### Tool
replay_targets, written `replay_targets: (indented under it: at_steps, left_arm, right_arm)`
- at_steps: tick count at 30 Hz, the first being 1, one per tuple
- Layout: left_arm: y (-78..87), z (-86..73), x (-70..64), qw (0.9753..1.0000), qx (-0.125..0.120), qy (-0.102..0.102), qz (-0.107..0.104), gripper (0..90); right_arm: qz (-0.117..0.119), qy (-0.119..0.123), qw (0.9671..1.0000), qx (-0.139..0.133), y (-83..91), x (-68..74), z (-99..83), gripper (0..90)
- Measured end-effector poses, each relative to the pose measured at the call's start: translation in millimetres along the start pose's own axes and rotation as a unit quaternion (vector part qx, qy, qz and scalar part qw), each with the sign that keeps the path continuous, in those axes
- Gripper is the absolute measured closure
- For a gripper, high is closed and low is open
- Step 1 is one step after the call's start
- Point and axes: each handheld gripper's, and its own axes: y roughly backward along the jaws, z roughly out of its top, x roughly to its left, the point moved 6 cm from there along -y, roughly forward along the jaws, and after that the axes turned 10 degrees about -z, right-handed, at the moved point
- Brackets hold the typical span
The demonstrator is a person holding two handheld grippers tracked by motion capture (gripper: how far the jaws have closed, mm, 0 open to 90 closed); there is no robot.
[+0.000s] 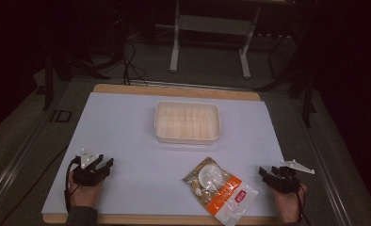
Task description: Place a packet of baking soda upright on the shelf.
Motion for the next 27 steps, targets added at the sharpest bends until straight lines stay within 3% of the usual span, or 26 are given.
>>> replay_targets:
  at_steps: [4, 6, 11, 14, 20, 27]
  left_arm:
    - [4.1, -2.6, -1.9, 0.9993, -0.005, 0.029, -0.024, 53.9]
    - [6.7, -5.4, -2.9, 0.9989, -0.002, 0.034, -0.031, 53.8]
    - [7.7, -6.3, -3.7, 0.9991, -0.003, 0.034, -0.027, 53.3]
    - [7.4, -6.0, -3.9, 0.9992, -0.004, 0.031, -0.026, 53.3]
    - [4.9, -6.0, -6.9, 0.9997, 0.009, 0.013, -0.020, 53.3]
    - [3.8, -6.0, -8.7, 0.9997, 0.015, 0.003, -0.017, 52.8]
  right_arm:
    - [0.035, -0.009, 0.9993, 0.004, 13.9, 5.6, -5.2, 42.0]
    - [0.040, -0.007, 0.9992, 0.003, 16.6, 7.0, -5.7, 41.7]
    - [0.121, -0.035, 0.9920, 0.001, 37.0, 21.9, -10.3, 37.0]
    - [0.138, -0.031, 0.9900, 0.006, 42.9, 29.8, -15.0, 34.7]
    - [0.178, -0.047, 0.9828, 0.017, 48.6, 41.5, -27.8, 33.8]
    - [0.187, -0.045, 0.9807, 0.036, 51.7, 50.8, -43.7, 33.7]
